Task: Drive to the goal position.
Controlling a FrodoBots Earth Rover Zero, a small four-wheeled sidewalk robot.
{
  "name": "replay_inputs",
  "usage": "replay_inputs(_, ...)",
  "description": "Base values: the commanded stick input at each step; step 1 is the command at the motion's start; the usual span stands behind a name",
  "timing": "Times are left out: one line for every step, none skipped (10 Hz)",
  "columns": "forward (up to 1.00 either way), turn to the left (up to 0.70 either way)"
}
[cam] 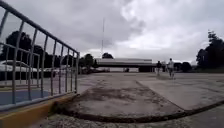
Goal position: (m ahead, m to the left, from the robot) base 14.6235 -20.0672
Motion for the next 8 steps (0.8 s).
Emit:
replay_inputs(0.7, 0.0)
replay_inputs(0.7, 0.0)
replay_inputs(0.7, 0.0)
replay_inputs(0.7, 0.0)
replay_inputs(0.7, 0.0)
replay_inputs(0.7, 0.0)
replay_inputs(0.7, 0.0)
replay_inputs(0.7, 0.0)
